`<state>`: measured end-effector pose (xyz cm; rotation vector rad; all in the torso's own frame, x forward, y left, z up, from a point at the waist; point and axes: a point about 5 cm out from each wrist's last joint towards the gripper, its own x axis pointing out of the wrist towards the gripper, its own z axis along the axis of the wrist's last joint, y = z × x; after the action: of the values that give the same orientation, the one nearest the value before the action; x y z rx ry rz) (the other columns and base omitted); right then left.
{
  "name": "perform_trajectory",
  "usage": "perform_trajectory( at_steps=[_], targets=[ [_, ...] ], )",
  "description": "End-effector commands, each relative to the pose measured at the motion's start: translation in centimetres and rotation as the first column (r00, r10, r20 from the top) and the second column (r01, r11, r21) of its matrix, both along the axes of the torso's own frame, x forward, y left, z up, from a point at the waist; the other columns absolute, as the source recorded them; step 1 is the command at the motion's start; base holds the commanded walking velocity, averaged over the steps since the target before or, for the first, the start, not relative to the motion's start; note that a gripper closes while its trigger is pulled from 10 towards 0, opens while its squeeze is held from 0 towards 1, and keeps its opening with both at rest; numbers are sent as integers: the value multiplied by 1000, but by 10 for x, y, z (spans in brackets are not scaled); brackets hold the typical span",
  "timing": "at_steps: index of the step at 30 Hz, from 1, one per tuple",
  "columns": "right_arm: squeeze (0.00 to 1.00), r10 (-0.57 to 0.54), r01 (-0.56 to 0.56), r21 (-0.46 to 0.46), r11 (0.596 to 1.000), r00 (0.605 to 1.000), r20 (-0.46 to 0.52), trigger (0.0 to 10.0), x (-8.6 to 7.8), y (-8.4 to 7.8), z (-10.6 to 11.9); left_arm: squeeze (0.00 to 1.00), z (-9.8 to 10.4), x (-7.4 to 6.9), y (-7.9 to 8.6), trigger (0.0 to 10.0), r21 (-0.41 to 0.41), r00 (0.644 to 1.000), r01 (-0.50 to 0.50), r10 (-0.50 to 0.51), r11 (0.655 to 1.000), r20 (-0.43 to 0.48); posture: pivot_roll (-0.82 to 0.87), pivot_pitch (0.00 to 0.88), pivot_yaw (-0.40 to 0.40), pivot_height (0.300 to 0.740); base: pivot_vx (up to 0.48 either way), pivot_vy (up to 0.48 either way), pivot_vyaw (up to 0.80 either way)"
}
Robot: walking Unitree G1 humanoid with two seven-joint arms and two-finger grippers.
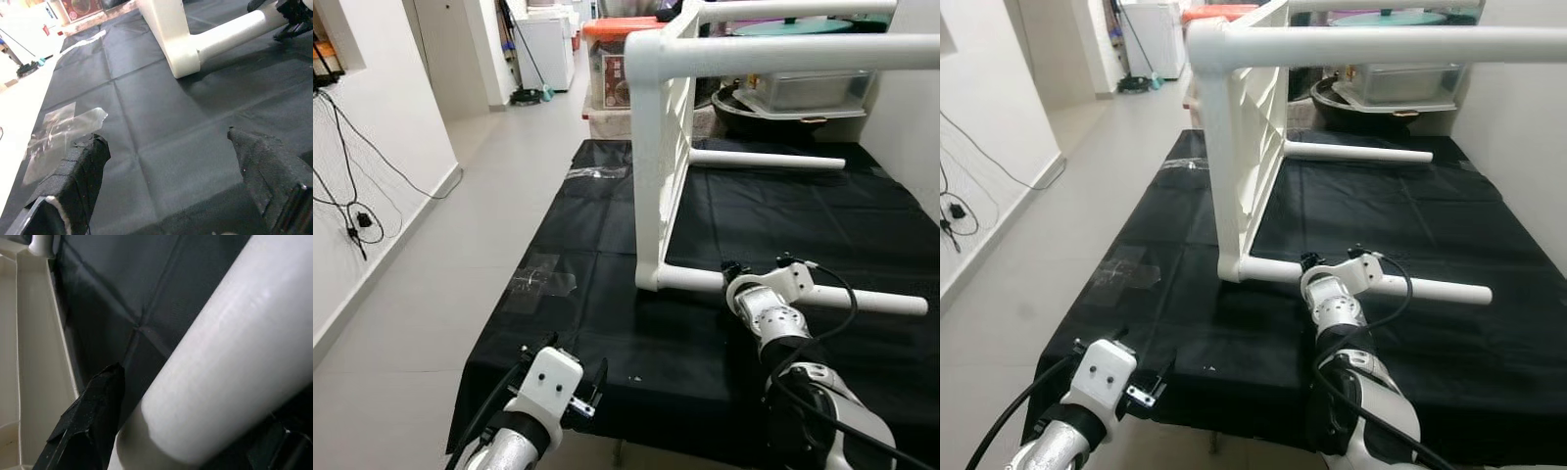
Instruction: Building children table
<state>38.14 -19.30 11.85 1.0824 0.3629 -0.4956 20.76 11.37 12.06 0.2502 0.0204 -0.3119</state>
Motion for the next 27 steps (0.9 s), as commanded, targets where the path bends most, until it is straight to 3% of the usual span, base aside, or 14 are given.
perform_trajectory(
  at_steps=[1, 9, 11, 18, 20, 21, 22, 23, 24, 25, 26, 27],
  targets=[
    [0, -16, 18, 26, 999, 997, -77, 10000, -8, 0, -13, 0, -3, -1, 1, 10000, 18, 1000, -7, 8, 1000, -15, 176, 3, -13, 740, 0, 0, 0],
    [0, -177, 173, -44, 984, 980, -91, 10000, -23, -16, -4, 0, -4, 1, 1, 10000, 14, 1000, -9, 9, 1000, -15, 158, 0, -8, 740, 0, 0, 0],
    [0, -254, 248, -74, 966, 963, -88, 10000, -41, -20, 2, 0, -4, 2, 0, 10000, 14, 1000, -7, 7, 1000, -16, 150, 0, -8, 740, 0, 0, 0],
    [0, -166, 164, -76, 984, 986, -19, 10000, -54, -4, 12, 0, -5, 3, 1, 10000, 16, 1000, -6, 6, 1000, -15, 148, 0, -6, 740, 0, 0, 0],
    [0, -88, 96, -171, 980, 995, 57, 10000, -56, 3, 23, 0, -5, 4, 1, 10000, 17, 1000, -6, 7, 1000, -16, 146, 0, -4, 740, 0, 0, 0],
    [0, -7, 46, -318, 947, 993, 121, 10000, -59, 6, 33, 0, -5, 4, 0, 10000, 17, 1000, -6, 6, 1000, -16, 141, 0, -4, 740, 0, 0, 0],
    [0, -7, 46, -318, 947, 993, 121, 10000, -59, 6, 33, 0, -5, 4, 0, 10000, 17, 1000, -6, 6, 1000, -16, 141, 0, -4, 740, 0, 0, 0],
    [0, 59, 11, -417, 909, 986, 154, 10000, -61, 11, 38, 0, -5, 5, 0, 10000, 17, 1000, -6, 6, 1000, -16, 141, 0, -4, 740, 0, 0, 0],
    [0, 59, 11, -417, 909, 986, 154, 10000, -61, 11, 38, 0, -5, 5, 0, 10000, 17, 1000, -6, 6, 1000, -16, 141, 0, -4, 740, 0, 0, 0],
    [0, 133, -22, -520, 854, 975, 177, 10000, -65, 17, 43, 0, -5, 5, 0, 10000, 18, 1000, -6, 6, 1000, -15, 141, 0, -4, 740, 0, 0, 0],
    [0, 229, -52, -643, 764, 954, 196, 10000, -70, 24, 47, 0, -5, 5, 0, 10000, 19, 1000, -7, 8, 1000, -12, 141, 0, -9, 740, 0, 0, 0],
    [0, 229, -52, -643, 764, 954, 196, 10000, -70, 24, 47, 0, -5, 5, 0, 10000, 19, 1000, -7, 8, 1000, -12, 141, 0, -9, 740, 0, 0, 0]
  ],
)
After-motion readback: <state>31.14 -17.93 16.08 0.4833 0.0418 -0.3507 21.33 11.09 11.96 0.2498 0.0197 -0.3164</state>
